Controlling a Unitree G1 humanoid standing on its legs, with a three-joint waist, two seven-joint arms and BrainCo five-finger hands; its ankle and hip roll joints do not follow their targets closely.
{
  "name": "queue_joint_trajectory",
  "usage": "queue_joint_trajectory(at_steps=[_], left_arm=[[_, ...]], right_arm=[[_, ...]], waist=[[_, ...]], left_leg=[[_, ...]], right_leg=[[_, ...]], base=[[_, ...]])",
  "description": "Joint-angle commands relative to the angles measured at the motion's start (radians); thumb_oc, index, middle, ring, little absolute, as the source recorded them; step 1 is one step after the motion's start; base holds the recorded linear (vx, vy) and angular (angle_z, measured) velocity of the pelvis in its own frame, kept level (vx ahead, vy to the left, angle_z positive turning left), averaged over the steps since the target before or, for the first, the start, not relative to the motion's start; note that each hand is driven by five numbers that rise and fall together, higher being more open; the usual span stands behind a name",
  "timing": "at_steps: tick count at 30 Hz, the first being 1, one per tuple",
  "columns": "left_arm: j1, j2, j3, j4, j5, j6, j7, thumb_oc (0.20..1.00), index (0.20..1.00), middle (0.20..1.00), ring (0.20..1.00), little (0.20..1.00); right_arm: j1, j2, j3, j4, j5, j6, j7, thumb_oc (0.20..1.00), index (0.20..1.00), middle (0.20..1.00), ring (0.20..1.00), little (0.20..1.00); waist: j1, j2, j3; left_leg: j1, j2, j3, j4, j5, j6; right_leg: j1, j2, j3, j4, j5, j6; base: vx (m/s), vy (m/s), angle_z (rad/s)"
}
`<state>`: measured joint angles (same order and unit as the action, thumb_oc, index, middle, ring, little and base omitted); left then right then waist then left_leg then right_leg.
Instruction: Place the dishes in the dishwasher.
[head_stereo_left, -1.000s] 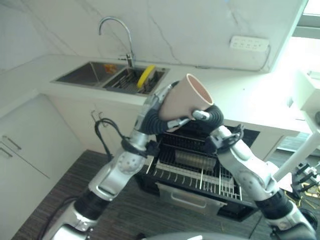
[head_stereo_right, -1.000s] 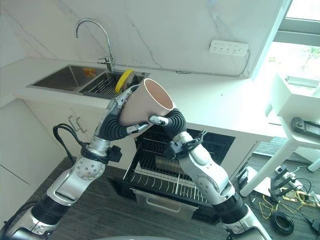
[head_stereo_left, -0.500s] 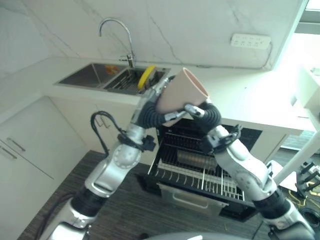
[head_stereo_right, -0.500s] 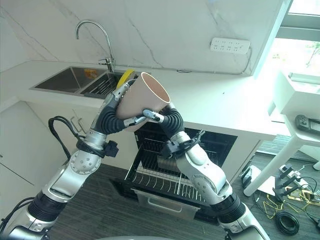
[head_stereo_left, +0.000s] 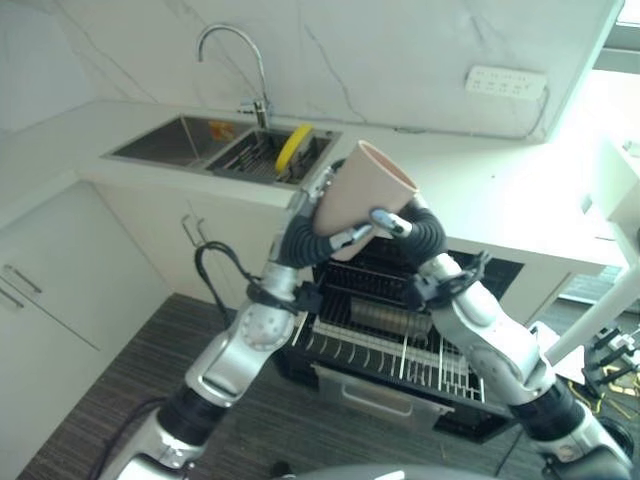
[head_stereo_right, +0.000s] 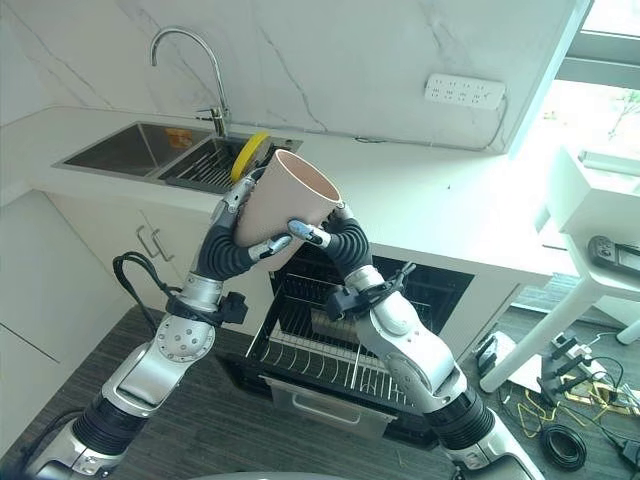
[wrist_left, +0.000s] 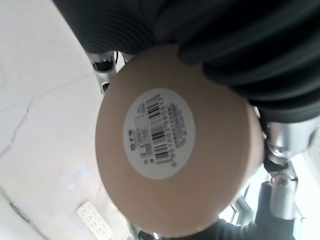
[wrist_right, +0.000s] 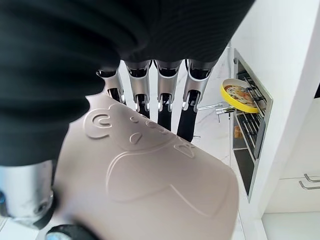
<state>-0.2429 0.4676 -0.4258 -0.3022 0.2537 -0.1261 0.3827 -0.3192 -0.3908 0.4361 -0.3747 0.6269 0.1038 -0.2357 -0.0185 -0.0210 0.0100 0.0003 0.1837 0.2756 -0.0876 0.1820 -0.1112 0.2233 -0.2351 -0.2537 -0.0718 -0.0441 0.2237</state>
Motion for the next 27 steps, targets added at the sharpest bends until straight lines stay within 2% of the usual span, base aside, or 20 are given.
queue_joint_trajectory(at_steps=[1, 2, 18, 21, 27], left_arm=[[-0.085, 0.033, -0.014, 0.003, -0.046, -0.069, 0.001, 0.661, 0.661, 0.661, 0.661, 0.661], [-0.081, 0.031, -0.015, 0.012, -0.061, -0.075, -0.001, 1.000, 1.000, 1.000, 1.000, 1.000], [-0.007, 0.013, -0.024, 0.128, -0.058, -0.214, 0.043, 1.000, 1.000, 1.000, 1.000, 1.000], [0.014, 0.014, -0.016, 0.141, -0.057, -0.228, 0.063, 1.000, 1.000, 1.000, 1.000, 1.000], [0.051, 0.039, 0.057, 0.089, -0.109, -0.212, 0.049, 1.000, 1.000, 1.000, 1.000, 1.000]], right_arm=[[-0.136, 0.040, -0.069, -0.090, -0.011, -0.106, -0.013, 0.200, 0.200, 0.200, 0.200, 0.200], [-0.130, 0.040, -0.070, -0.090, -0.014, -0.105, -0.015, 0.200, 0.200, 0.200, 0.200, 0.200], [-0.089, 0.031, -0.099, -0.071, -0.048, -0.123, -0.003, 0.200, 0.200, 0.200, 0.200, 0.200], [-0.082, 0.021, -0.117, -0.062, -0.054, -0.126, -0.017, 0.200, 0.200, 0.200, 0.200, 0.200], [-0.039, -0.005, -0.166, -0.055, -0.060, -0.143, -0.025, 0.200, 0.200, 0.200, 0.200, 0.200]], waist=[[0.023, -0.003, 0.036], [0.022, -0.004, 0.036], [0.020, -0.015, 0.034], [0.021, -0.015, 0.036], [0.029, -0.013, 0.040]], left_leg=[[0.154, 0.092, -0.060, 0.000, -0.174, -0.036], [0.154, 0.092, -0.059, 0.000, -0.175, -0.035], [0.160, 0.095, -0.049, 0.000, -0.175, -0.033], [0.162, 0.098, -0.047, 0.000, -0.175, -0.033], [0.161, 0.096, -0.055, 0.000, -0.174, -0.033]], right_leg=[[-0.096, -0.025, 0.003, -0.015, 0.110, -0.013], [-0.096, -0.026, 0.003, -0.015, 0.111, -0.013], [-0.098, -0.029, 0.007, -0.015, 0.117, -0.014], [-0.097, -0.029, 0.007, -0.015, 0.117, -0.015], [-0.096, -0.028, 0.001, -0.015, 0.118, -0.014]], base=[[0.00, 0.000, 0.00], [0.00, 0.000, 0.00], [0.00, 0.000, 0.00], [0.00, 0.000, 0.00], [0.00, 0.000, 0.00]])
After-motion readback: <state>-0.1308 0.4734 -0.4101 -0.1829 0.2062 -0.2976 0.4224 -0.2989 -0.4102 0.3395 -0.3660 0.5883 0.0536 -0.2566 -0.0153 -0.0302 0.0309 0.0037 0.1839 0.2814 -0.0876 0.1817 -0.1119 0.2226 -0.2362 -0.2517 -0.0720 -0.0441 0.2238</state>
